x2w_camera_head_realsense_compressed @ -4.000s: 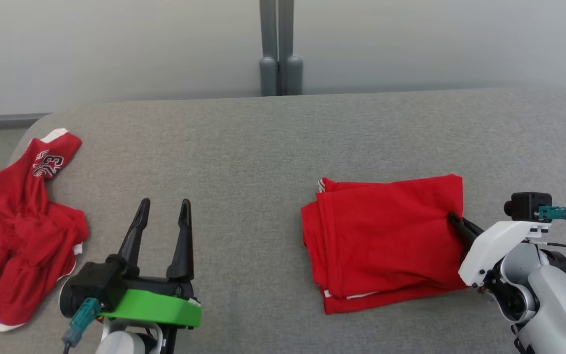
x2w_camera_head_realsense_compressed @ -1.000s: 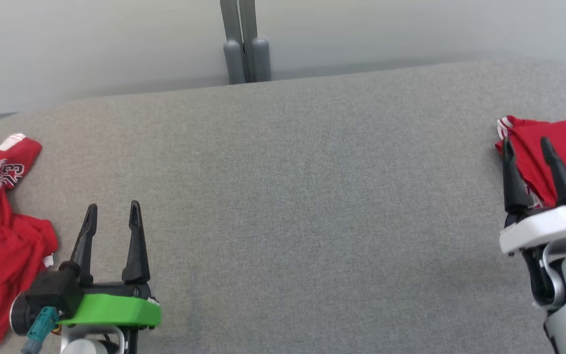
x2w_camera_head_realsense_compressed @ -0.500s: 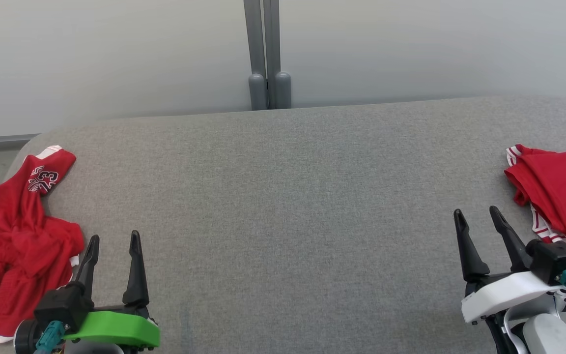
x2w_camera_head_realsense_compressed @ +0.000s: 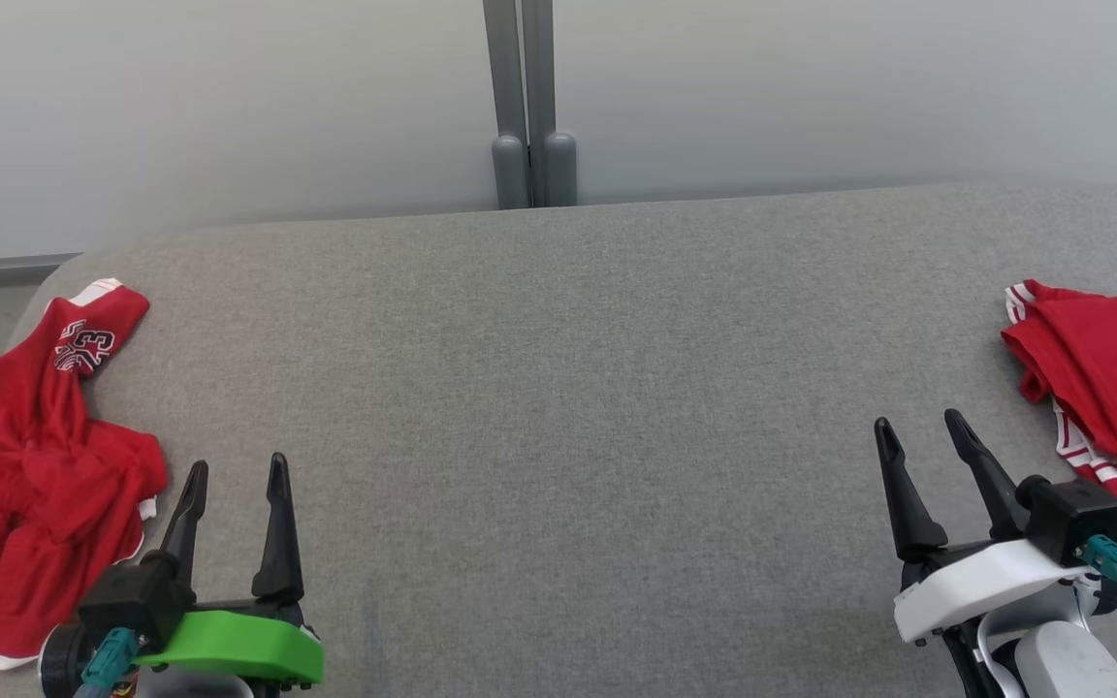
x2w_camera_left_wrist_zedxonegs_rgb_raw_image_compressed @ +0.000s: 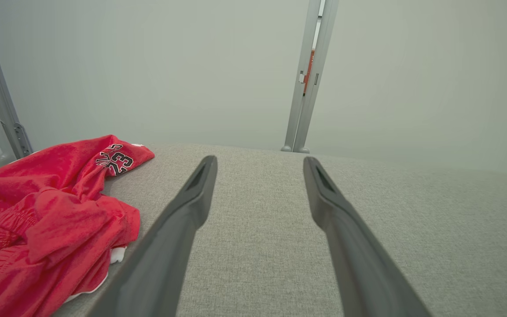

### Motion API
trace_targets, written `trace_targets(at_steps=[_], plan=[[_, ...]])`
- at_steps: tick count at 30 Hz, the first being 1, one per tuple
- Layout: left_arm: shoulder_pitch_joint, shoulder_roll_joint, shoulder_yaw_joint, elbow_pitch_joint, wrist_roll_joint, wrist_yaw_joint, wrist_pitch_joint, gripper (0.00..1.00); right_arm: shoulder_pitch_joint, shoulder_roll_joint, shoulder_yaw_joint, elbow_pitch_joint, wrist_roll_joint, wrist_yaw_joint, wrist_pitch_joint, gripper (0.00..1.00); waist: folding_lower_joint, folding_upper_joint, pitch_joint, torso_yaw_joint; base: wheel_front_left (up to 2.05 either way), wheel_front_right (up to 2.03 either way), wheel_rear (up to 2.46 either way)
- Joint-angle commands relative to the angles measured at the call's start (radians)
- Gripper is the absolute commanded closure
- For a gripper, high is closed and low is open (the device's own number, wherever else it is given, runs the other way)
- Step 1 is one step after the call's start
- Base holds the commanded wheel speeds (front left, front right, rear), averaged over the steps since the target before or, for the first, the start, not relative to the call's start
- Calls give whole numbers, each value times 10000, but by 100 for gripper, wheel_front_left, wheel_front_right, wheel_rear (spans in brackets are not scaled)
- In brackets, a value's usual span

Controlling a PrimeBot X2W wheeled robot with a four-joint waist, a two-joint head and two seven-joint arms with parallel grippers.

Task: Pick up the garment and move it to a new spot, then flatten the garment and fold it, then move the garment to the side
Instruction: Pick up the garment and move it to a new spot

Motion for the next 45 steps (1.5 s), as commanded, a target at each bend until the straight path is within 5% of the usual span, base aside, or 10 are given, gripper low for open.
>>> trace_targets(at_steps=[1,26,39,45], plan=[[-140,-3,-5,32,150,-22,1,0,-28,2,-3,-78,-49,3,-26,0,0,0,-11,111,0,0,0],[-278,10,691,259,248,173,1,0,-368,343,824,132,230,3,-28,0,0,0,22,4369,0,0,0],[-456,23,792,191,84,121,1,0,-757,232,1215,243,318,5,-26,0,0,0,408,4444,0,0,0],[-1504,718,459,392,-345,-17,1087,0,-1196,48,1468,-171,306,5,-26,0,0,0,962,3997,0,0,0]])
